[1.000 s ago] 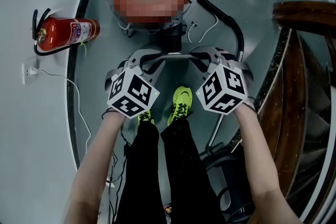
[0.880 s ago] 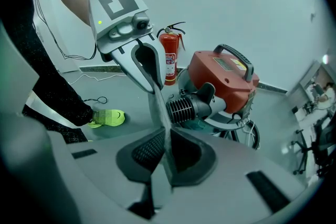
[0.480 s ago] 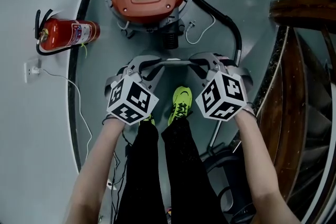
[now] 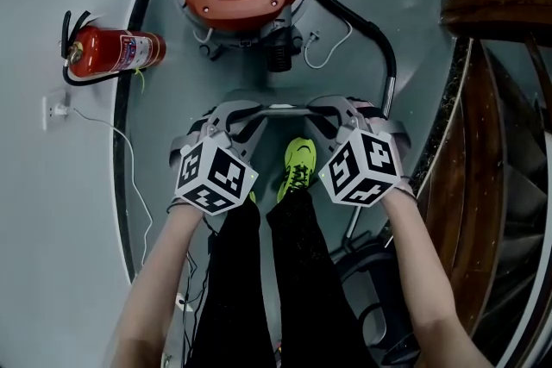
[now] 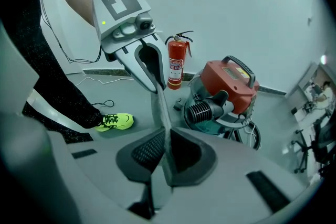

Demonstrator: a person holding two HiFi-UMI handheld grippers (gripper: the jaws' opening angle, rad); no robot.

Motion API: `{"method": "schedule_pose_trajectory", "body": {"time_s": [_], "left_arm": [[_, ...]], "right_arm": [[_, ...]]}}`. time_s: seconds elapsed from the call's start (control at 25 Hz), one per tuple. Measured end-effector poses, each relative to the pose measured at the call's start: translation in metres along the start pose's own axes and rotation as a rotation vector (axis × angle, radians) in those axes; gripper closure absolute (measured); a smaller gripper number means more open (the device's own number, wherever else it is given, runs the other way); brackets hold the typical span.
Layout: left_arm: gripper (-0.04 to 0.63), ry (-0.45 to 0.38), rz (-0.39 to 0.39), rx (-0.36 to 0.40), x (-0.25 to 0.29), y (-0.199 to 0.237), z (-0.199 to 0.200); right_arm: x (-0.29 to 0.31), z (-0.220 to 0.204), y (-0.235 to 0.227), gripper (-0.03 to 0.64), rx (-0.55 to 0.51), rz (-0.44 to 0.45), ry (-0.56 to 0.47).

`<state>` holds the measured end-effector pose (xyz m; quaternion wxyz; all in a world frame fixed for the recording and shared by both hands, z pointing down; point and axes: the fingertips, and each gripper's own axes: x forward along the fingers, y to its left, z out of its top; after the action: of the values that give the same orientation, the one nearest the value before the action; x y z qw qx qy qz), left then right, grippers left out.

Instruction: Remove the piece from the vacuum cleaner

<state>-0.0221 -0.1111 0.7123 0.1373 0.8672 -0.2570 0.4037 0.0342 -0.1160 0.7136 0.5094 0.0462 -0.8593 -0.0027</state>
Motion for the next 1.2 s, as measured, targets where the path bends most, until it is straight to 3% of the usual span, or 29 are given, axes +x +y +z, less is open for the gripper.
{"method": "schedule_pose_trajectory", "body": {"time_s": [0.48, 1.2], "left_arm": [[0.543, -0.013, 0.055, 0.039, -0.025, 0.007, 0.004], [0.543, 0.067, -0.032, -0.012, 0.023, -0.034, -0.079]], "right_arm": [[-0.01, 0.022, 0.002, 0.577, -0.036, -0.05, -0.043], [0.066, -0.019, 0.058, 0.577, 0.058, 0.057, -0.011]]}}
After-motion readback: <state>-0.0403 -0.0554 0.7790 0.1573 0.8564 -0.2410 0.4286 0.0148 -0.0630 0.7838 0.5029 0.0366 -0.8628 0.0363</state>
